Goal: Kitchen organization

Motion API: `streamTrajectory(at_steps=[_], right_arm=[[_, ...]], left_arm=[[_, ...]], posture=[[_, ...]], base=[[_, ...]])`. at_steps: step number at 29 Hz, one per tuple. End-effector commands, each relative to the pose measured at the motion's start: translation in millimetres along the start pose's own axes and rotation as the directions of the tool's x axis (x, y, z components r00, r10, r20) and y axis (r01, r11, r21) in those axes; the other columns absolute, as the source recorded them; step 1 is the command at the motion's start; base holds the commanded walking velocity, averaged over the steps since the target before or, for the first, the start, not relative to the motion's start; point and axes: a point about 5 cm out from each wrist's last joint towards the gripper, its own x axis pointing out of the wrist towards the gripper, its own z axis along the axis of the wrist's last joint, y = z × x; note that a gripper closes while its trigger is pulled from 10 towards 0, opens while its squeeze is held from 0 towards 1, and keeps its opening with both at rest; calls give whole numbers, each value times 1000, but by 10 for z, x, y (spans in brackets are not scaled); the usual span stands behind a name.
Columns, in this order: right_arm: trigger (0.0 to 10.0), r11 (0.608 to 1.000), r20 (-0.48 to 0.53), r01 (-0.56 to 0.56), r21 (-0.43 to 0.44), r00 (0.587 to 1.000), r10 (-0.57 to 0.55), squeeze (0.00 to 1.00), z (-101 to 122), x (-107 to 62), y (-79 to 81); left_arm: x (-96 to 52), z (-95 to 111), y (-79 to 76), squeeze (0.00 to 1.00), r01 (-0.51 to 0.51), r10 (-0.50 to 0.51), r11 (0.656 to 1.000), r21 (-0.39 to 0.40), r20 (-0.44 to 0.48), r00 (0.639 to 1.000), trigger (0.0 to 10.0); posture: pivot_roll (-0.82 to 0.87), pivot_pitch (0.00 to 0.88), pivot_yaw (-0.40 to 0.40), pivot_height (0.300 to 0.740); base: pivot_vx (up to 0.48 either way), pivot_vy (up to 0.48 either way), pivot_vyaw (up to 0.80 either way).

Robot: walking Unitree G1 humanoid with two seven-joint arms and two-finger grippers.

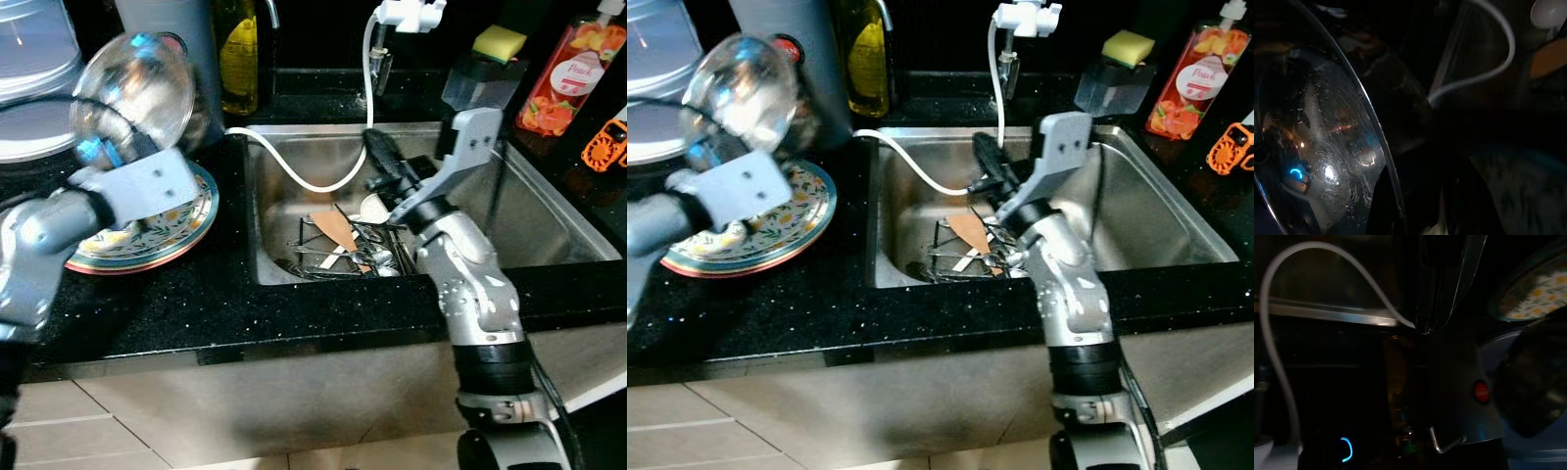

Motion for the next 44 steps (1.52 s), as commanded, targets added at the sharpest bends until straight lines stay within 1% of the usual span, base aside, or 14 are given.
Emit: streamTrajectory(at_steps=[1,2,3,6,10,14,15,16,17,18,30,31,35,44], right_arm=[[10000,998,-15,-44,35,999,45,0,-4,-1,68],[10000,996,-25,-68,60,997,70,0,-16,13,122],[10000,996,-25,-68,60,997,70,0,-16,13,122],[10000,991,-81,14,132,997,-3,0,-100,78,113],[10000,987,-83,36,156,996,-23,0,-109,91,102],[10000,991,-77,23,131,997,-13,0,-78,103,139],[10000,989,-104,61,133,993,-47,259,-100,84,100],[10000,986,-114,84,145,991,-67,643,-112,73,68],[10000,986,-114,84,145,991,-67,643,-112,73,68],[10000,982,-120,104,158,989,-85,1000,-119,65,41],[10000,938,-152,149,313,983,-106,1000,-142,75,19],[10000,926,-159,156,345,982,-107,0,-145,83,20],[10000,891,-208,179,418,973,-98,0,-177,116,21],[10000,907,-290,258,332,943,-162,0,-254,194,-9]], left_arm=[[120,124,-83,0,39,-42,998,50,58,997,10000],[214,191,-124,0,65,-74,992,107,81,994,10000],[214,191,-124,0,65,-74,992,107,81,994,10000],[468,231,-231,0,103,-119,965,242,52,992,10000],[536,217,-253,0,105,-118,956,273,33,992,10000],[744,236,-329,0,119,-126,945,304,4,992,10000],[826,274,-365,0,121,-131,947,298,16,991,10000],[846,284,-374,0,120,-132,947,297,21,991,10000],[846,284,-374,0,120,-132,947,297,21,991,10000],[864,287,-381,0,121,-135,947,299,25,991,10000],[1026,300,-482,0,120,-136,943,311,30,990,10000],[1046,304,-490,0,119,-134,943,312,28,991,10000],[1141,352,-550,0,125,-144,941,314,38,989,10000],[1260,543,-637,0,156,-200,932,326,107,974,10000]], posture=[[153,0,-33,740],[150,0,-32,740],[150,0,-32,740],[142,0,-25,740],[142,0,-25,740],[121,0,-15,740],[114,0,-12,740],[112,0,-10,740],[112,0,-10,740],[112,0,-10,740],[119,0,-14,740],[119,0,-14,740],[120,0,-17,740],[101,0,-5,740]], base=[[0,0,0],[0,0,0],[0,0,0],[0,0,0],[0,0,0],[0,0,0],[0,0,0],[0,0,0],[0,0,0],[0,0,0],[0,0,0],[0,0,0],[0,0,0],[0,0,0]])
